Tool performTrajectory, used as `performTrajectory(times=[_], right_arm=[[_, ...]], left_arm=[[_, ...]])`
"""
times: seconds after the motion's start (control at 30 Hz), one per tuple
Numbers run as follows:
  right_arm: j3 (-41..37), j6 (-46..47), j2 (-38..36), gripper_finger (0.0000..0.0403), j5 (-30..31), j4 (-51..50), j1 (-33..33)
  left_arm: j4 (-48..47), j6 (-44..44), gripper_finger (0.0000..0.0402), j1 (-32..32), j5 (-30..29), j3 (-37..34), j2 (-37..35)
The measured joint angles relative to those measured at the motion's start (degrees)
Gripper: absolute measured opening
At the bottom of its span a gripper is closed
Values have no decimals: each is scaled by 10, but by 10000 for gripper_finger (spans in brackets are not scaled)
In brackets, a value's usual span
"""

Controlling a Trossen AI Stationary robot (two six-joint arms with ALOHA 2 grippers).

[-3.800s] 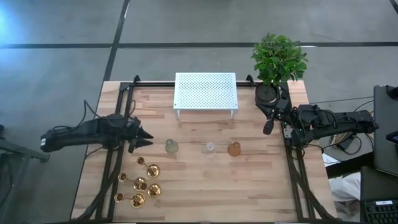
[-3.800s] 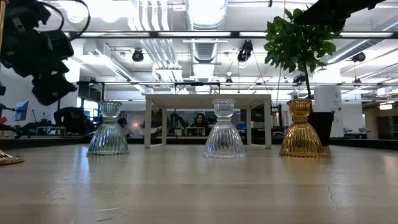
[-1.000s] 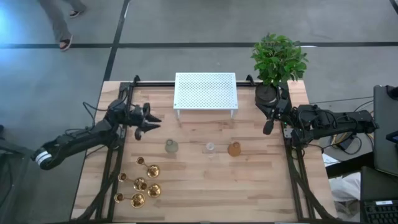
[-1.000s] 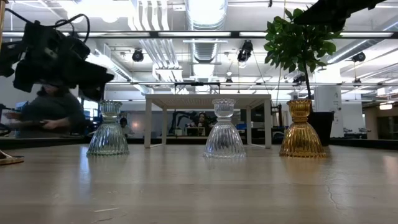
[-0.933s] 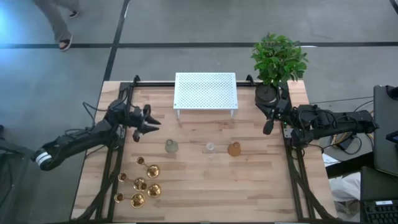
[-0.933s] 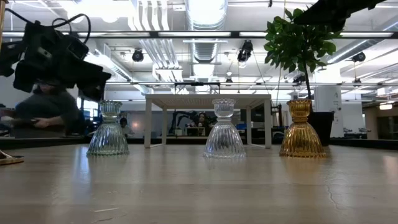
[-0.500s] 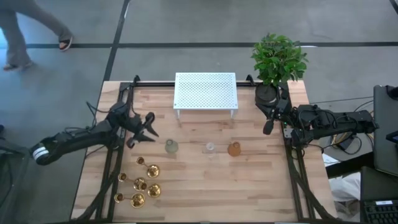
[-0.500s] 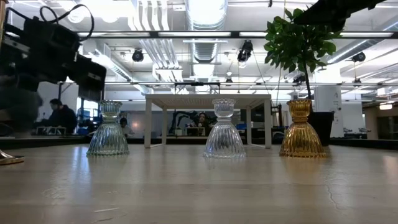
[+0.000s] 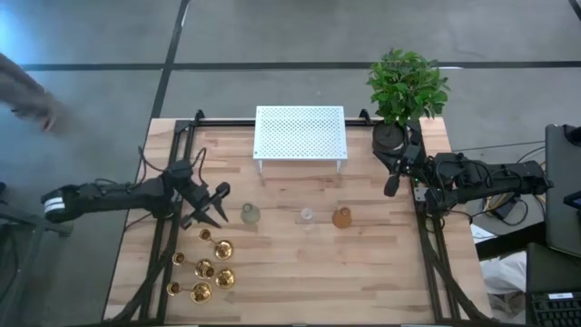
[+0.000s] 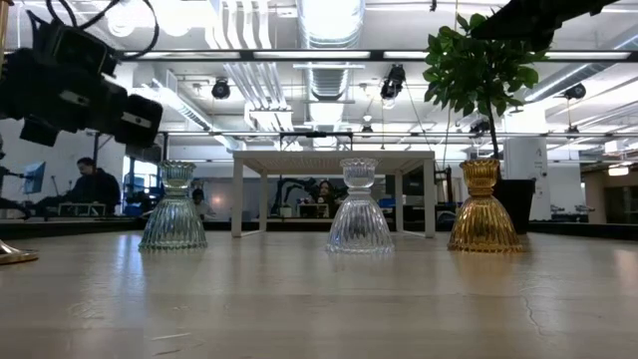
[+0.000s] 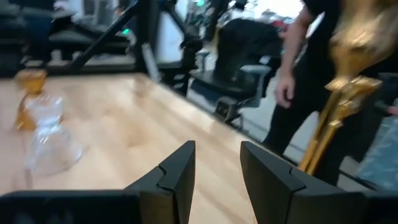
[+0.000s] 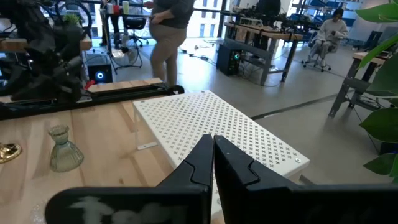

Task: Pick & Place candle stick holders
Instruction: Put the gold candle holder on the shelf

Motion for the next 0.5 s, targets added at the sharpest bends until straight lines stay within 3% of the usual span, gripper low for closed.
performTrajectory(times=[0.13, 0.37, 0.5], right_arm=[[0, 0, 0, 8, 0, 0, 0], [0, 0, 0, 8, 0, 0, 0], [0, 0, 0, 8, 0, 0, 0]], left_arm=[[-64, 31, 133, 0, -77, 0, 7], [-88, 5, 133, 0, -68, 0, 12], [-92, -47, 132, 0, -100, -1, 11]])
